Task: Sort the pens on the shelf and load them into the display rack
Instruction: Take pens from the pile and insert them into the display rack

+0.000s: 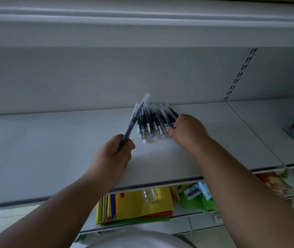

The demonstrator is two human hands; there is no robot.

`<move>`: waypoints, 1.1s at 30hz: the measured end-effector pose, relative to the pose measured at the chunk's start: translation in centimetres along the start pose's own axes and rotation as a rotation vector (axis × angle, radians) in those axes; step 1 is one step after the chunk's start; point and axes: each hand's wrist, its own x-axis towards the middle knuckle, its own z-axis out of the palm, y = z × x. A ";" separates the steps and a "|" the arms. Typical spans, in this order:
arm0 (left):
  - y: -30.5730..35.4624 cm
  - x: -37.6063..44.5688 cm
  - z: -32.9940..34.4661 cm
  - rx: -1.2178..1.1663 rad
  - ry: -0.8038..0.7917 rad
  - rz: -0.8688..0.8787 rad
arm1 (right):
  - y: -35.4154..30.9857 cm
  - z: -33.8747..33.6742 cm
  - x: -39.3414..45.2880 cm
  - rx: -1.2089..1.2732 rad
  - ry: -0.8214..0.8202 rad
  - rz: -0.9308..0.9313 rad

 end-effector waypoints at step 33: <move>9.6 -11.5 35.4 -0.309 -0.480 -0.193 | 32.0 -15.6 -22.9 0.873 0.597 0.129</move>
